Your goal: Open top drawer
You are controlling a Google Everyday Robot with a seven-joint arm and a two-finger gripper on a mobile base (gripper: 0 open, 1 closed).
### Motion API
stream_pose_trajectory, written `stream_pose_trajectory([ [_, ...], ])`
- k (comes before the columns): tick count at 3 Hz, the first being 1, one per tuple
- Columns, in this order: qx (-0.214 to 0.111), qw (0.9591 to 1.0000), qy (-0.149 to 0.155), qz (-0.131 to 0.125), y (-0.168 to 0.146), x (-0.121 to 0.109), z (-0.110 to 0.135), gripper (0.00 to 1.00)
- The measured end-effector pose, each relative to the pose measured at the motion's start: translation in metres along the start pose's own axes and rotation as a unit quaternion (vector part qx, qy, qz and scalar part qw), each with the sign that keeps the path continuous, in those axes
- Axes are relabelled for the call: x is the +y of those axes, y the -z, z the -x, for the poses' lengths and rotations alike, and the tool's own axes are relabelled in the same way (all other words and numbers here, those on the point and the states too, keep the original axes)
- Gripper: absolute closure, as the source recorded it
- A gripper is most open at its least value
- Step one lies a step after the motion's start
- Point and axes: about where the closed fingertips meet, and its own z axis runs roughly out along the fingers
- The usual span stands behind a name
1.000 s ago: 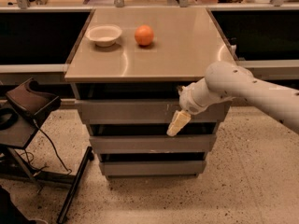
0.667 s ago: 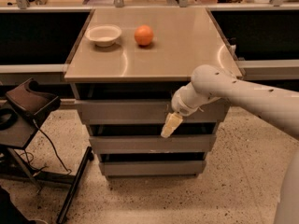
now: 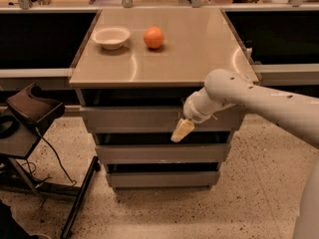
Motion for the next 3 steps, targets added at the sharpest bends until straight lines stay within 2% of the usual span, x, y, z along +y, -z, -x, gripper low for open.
stream_pose_trajectory([
  [3,0.0,1.0,0.0,0.0,0.0032,-0.0009,0.0017,0.89],
])
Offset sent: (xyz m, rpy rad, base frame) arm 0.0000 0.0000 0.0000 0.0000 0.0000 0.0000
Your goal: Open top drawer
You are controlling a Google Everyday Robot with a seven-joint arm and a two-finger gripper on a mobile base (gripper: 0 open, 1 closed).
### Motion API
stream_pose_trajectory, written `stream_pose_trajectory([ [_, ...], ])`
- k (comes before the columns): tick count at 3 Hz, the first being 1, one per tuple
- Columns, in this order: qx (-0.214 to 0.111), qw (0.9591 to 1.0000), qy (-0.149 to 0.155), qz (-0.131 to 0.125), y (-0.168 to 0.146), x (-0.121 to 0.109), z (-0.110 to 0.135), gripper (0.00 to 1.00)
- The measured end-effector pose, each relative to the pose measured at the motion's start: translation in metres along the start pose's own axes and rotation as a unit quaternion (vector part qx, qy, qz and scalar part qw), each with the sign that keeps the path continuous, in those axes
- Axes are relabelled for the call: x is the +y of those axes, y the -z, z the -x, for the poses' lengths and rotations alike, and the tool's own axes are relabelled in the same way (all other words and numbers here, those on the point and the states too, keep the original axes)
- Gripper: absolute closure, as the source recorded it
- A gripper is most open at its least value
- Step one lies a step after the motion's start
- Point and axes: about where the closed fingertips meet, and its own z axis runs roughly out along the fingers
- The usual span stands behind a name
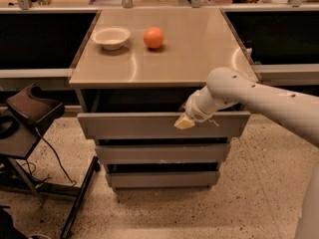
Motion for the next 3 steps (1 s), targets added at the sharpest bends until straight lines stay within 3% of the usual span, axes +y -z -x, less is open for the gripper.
stream_pose_trajectory([
  [1,0.0,1.0,0.0,0.0,0.0068,-0.0016,0.0039,1.0],
  [3,0.003,1.0,-0.002,0.005,0.0041,0.0012,0.0024,1.0],
])
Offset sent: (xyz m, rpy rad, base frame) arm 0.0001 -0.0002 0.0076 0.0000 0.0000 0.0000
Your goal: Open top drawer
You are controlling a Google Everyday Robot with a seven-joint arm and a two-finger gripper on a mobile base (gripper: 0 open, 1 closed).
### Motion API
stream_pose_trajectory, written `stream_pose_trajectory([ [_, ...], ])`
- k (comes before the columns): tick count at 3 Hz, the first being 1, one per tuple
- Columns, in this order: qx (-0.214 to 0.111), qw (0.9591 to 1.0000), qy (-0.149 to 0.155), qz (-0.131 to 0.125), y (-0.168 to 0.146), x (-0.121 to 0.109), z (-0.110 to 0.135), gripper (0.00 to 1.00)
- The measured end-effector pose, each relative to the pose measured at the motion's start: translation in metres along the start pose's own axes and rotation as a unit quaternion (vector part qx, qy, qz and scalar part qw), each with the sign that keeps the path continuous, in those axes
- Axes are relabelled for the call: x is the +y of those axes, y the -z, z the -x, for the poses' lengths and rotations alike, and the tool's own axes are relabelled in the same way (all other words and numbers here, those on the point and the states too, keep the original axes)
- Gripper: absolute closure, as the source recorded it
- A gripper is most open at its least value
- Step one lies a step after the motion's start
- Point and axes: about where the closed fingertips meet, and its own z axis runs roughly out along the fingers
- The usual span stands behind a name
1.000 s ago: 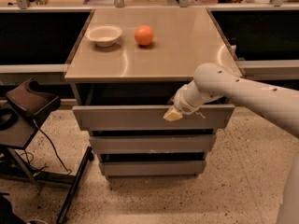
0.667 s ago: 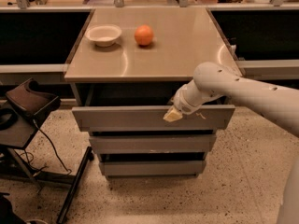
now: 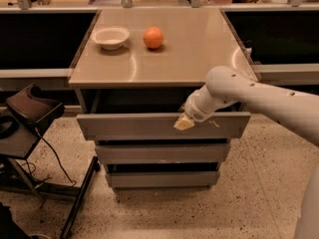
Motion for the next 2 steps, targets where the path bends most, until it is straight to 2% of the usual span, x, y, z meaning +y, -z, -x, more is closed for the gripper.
stream_pose_trajectory([
  [2,-0.002,1.0,0.001,0.001,0.0018,0.0045,-0.0005,1.0],
])
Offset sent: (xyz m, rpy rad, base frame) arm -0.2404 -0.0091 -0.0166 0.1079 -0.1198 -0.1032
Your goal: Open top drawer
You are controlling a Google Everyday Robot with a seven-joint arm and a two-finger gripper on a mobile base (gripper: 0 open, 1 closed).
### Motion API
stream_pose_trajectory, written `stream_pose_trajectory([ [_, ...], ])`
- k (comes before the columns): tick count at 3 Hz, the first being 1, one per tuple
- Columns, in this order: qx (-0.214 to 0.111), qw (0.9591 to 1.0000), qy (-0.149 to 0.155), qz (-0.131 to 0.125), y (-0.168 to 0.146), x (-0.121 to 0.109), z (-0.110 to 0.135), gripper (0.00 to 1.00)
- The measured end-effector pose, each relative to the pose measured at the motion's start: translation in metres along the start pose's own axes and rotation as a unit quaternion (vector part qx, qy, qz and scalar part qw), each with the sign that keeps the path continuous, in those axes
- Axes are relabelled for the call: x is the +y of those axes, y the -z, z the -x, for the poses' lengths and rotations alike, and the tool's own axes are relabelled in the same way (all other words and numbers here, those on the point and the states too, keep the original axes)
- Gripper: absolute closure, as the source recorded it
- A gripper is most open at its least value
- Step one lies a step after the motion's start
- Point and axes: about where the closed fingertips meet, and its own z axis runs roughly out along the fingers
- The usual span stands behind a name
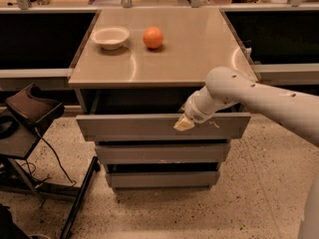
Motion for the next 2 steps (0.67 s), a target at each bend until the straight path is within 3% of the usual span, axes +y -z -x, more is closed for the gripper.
stream_pose_trajectory([
  [1,-0.015,0.9997,0.0,-0.016,0.014,0.0357,-0.0065,1.0],
  [2,-0.015,0.9998,0.0,-0.016,0.0138,0.036,-0.0065,1.0],
])
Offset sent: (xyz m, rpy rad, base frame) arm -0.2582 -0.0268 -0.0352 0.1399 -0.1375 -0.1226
